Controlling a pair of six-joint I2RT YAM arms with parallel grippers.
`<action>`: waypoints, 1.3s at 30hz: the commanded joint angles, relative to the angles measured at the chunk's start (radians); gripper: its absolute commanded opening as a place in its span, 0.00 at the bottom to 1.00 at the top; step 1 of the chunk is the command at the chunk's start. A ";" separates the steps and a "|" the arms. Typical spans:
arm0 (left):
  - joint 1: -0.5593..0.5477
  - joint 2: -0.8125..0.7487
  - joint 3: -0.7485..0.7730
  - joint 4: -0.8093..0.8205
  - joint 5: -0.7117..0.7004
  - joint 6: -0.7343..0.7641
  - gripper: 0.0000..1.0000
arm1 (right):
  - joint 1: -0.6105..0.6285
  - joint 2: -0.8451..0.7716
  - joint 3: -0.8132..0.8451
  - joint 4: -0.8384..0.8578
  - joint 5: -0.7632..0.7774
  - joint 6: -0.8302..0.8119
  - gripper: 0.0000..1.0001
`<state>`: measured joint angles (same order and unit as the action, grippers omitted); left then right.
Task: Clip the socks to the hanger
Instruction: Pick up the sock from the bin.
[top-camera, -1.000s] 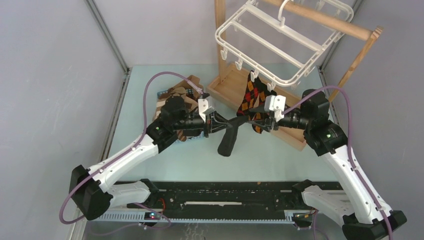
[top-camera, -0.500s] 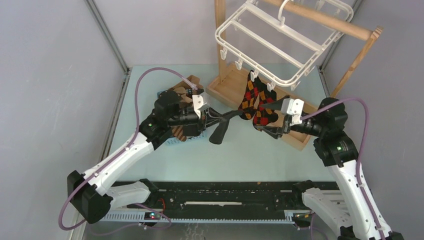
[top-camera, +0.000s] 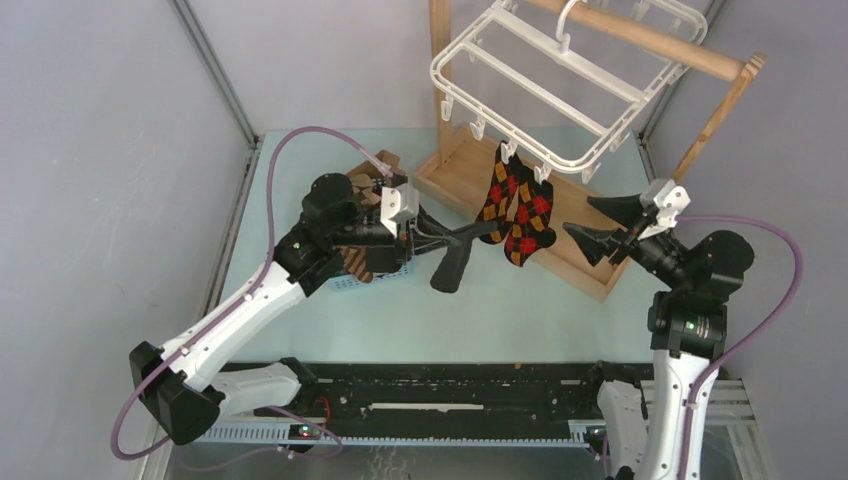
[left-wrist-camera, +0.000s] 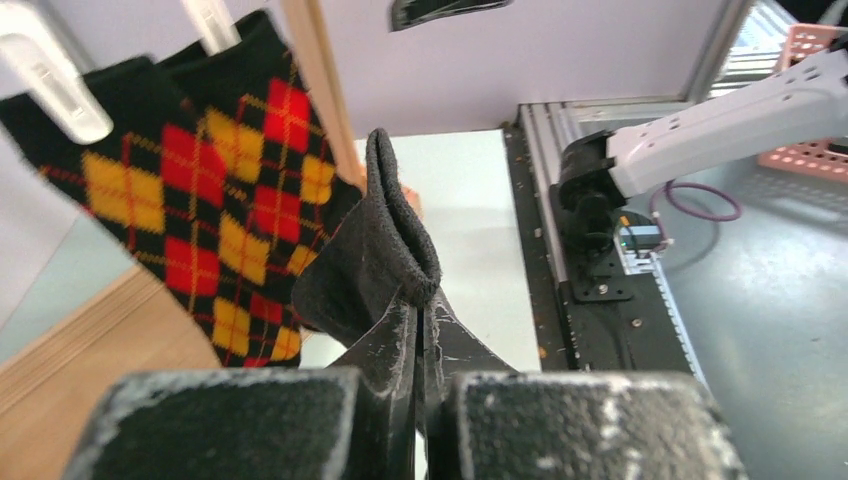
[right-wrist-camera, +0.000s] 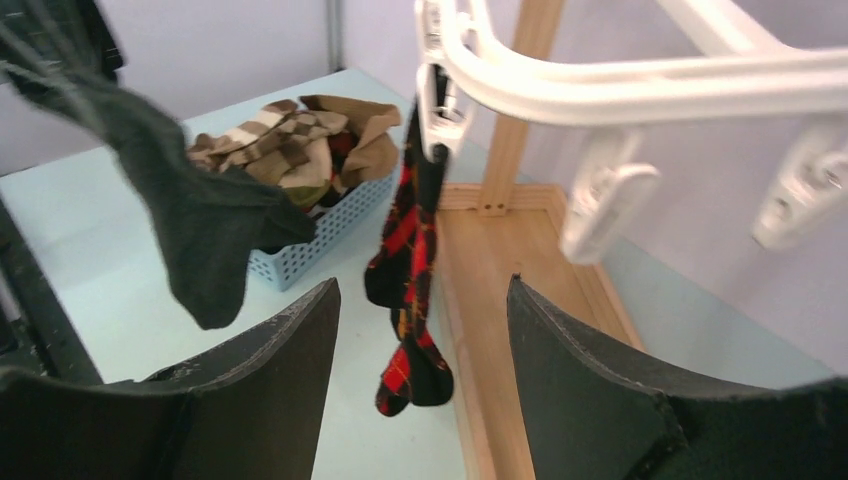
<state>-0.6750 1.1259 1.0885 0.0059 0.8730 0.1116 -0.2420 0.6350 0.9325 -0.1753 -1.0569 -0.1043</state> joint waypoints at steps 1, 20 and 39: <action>-0.068 0.013 0.073 0.034 0.055 0.012 0.00 | -0.115 -0.035 -0.027 0.118 -0.042 0.168 0.70; -0.218 0.136 0.112 0.269 -0.113 -0.023 0.00 | -0.195 0.063 0.068 0.014 -0.135 0.017 0.71; -0.342 0.239 0.218 0.197 -0.409 -0.098 0.00 | -0.303 0.172 0.165 -0.084 -0.272 -0.103 0.68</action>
<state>-1.0126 1.3655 1.2301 0.1684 0.5442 0.0654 -0.5606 0.7986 1.0580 -0.2497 -1.3186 -0.1543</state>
